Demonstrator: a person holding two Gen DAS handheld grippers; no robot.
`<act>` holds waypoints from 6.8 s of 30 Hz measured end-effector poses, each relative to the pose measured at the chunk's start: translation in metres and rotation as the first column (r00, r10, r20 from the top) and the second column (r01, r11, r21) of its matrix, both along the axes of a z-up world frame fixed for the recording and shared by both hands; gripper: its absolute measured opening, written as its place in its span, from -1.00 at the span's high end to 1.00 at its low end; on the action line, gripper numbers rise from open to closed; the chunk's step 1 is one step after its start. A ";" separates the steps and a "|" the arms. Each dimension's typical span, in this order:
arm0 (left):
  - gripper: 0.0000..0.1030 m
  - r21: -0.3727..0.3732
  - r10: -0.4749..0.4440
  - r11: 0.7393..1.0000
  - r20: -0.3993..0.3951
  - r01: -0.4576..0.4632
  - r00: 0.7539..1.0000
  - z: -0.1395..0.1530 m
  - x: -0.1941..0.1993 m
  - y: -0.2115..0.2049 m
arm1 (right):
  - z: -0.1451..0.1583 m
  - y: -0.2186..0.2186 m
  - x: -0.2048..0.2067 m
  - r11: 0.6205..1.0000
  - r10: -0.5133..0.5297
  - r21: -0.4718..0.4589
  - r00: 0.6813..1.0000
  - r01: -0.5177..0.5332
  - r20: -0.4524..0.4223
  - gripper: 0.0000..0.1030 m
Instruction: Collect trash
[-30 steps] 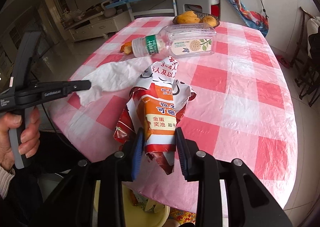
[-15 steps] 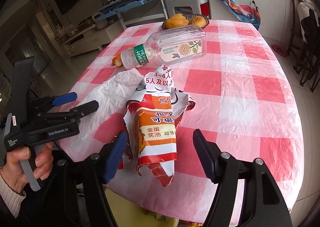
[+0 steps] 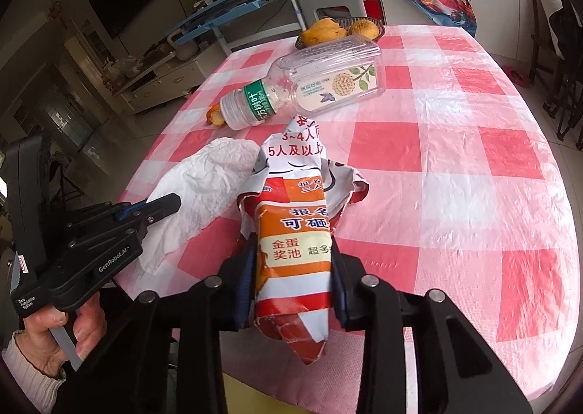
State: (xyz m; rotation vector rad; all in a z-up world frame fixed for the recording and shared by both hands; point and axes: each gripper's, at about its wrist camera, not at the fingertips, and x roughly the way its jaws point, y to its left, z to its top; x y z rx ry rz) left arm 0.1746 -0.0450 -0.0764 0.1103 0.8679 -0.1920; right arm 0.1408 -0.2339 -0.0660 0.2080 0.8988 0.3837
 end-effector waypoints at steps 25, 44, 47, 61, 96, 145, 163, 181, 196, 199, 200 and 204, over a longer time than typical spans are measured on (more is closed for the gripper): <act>0.91 0.017 -0.018 1.000 0.101 0.017 0.995 0.029 -0.024 -0.006 | 0.009 -0.002 -0.004 0.999 0.014 0.048 0.999 -0.015 0.035 0.45; 0.91 0.029 -0.007 1.000 0.141 0.002 0.990 0.045 -0.049 0.004 | 0.020 0.015 -0.042 0.997 0.083 -0.009 0.994 -0.083 0.076 0.45; 0.91 0.025 0.000 1.000 0.138 -0.004 0.990 0.045 -0.057 0.007 | 0.019 0.017 -0.057 0.996 0.093 -0.005 0.993 -0.093 0.073 0.45; 0.91 0.008 0.019 1.000 0.147 -0.020 0.989 0.049 -0.098 0.021 | -0.005 0.057 -0.128 0.953 0.281 -0.106 0.958 -0.285 -0.051 0.45; -0.02 0.056 -0.198 0.978 -0.022 0.199 0.980 0.014 -0.181 -0.013 | 0.016 -0.019 -0.116 0.977 -0.104 0.193 0.992 0.088 0.077 -0.41; -0.30 0.060 0.196 0.978 0.070 -0.200 0.978 0.055 -0.137 0.052 | 0.021 0.013 -0.099 0.994 -0.102 0.049 0.984 0.096 0.147 -0.65; -0.46 0.082 0.247 0.964 0.064 -0.252 0.967 0.069 -0.074 0.079 | 0.036 0.000 0.051 0.983 -0.144 0.125 0.988 0.136 0.060 -0.68; -0.47 0.007 0.266 0.964 0.003 -0.266 0.964 0.050 -0.058 0.094 | 0.010 0.032 0.173 0.974 -0.222 0.032 0.969 0.226 -0.106 -0.46; -0.47 -0.002 0.193 0.981 -0.001 -0.193 0.981 0.041 -0.060 0.077 | 0.016 -0.011 0.042 0.997 0.020 -0.076 0.995 -0.028 -0.098 -0.18; -0.47 -0.055 0.155 0.987 0.012 -0.154 0.988 0.047 -0.056 0.069 | 0.014 -0.025 0.027 0.998 -0.006 -0.060 0.996 0.001 -0.088 -0.19; -0.47 -0.069 0.143 0.987 0.018 -0.142 0.989 0.048 -0.053 0.066 | 0.013 -0.027 0.027 0.999 -0.014 -0.046 0.996 0.010 -0.089 -0.19; -0.47 -0.084 0.134 0.988 0.042 -0.130 0.990 0.051 -0.028 0.051 | 0.014 -0.027 0.032 0.999 -0.019 -0.051 0.996 0.014 -0.082 -0.19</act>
